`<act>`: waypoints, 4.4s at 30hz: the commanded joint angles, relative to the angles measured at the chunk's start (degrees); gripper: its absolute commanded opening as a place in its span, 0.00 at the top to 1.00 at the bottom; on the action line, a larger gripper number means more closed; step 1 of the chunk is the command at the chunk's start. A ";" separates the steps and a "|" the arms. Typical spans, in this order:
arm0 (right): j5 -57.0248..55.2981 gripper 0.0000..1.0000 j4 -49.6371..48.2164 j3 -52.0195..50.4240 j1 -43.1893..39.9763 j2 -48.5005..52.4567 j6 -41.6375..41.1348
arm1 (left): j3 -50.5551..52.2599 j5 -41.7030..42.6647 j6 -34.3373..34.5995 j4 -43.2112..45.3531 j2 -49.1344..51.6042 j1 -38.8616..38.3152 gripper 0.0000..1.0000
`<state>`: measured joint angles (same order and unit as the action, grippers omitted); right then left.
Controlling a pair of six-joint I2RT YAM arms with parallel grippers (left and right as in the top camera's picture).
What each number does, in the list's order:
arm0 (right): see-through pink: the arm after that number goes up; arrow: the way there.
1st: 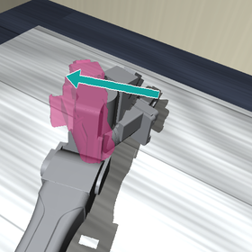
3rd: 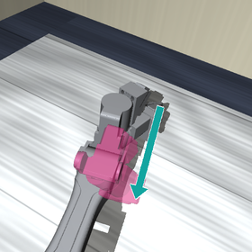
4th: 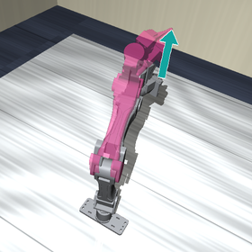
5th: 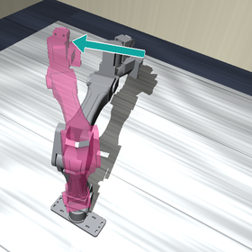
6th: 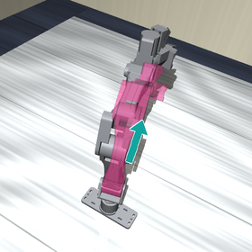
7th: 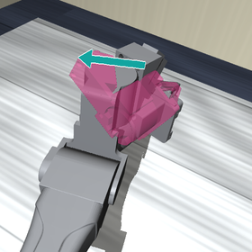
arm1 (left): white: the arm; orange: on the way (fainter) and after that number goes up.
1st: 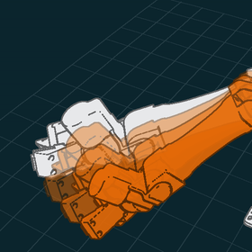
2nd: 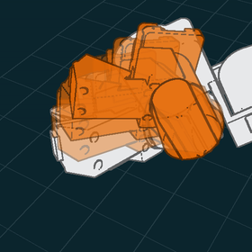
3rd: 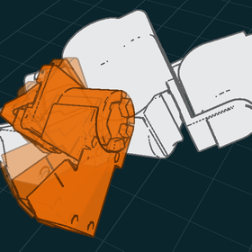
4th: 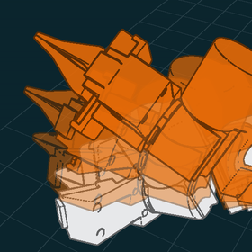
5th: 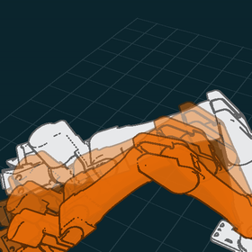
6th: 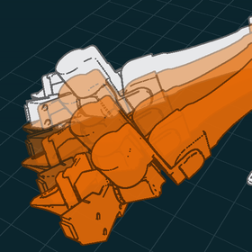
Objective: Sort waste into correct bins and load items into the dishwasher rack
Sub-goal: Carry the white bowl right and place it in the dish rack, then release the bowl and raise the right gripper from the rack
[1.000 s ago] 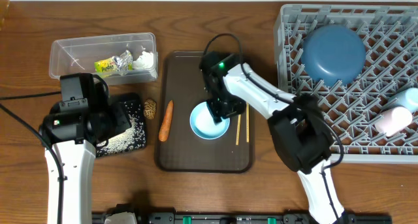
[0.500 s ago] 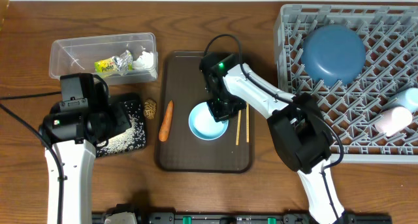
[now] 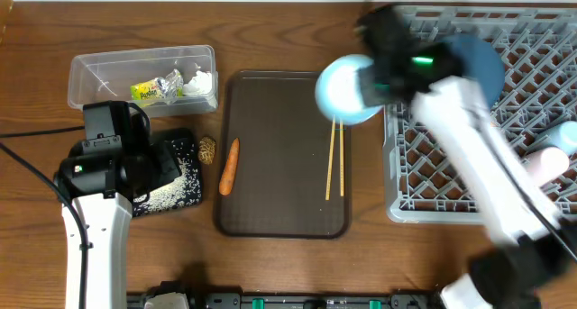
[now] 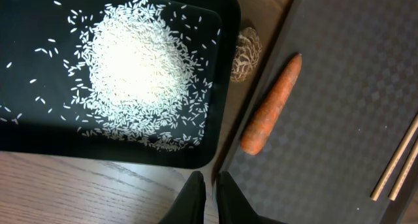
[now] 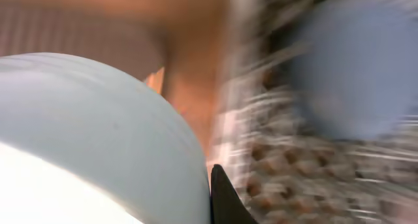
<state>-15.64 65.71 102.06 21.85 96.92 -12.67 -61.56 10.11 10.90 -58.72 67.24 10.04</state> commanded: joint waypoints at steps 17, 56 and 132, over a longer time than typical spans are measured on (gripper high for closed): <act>-36.57 0.99 -14.88 0.20 -29.68 -0.63 8.02 | -0.55 -0.50 -0.04 -0.26 0.11 0.28 0.90; -56.94 0.99 -63.19 0.20 -37.88 38.88 35.41 | -0.55 -0.46 0.61 -0.76 0.11 0.28 0.93; 9.16 0.06 13.84 -0.59 -19.82 -4.94 -0.50 | -0.55 1.20 2.58 18.88 16.98 -32.09 0.54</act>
<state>-3.70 78.61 101.60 5.93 94.70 -12.60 -61.60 11.18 12.69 -41.78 80.71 -17.45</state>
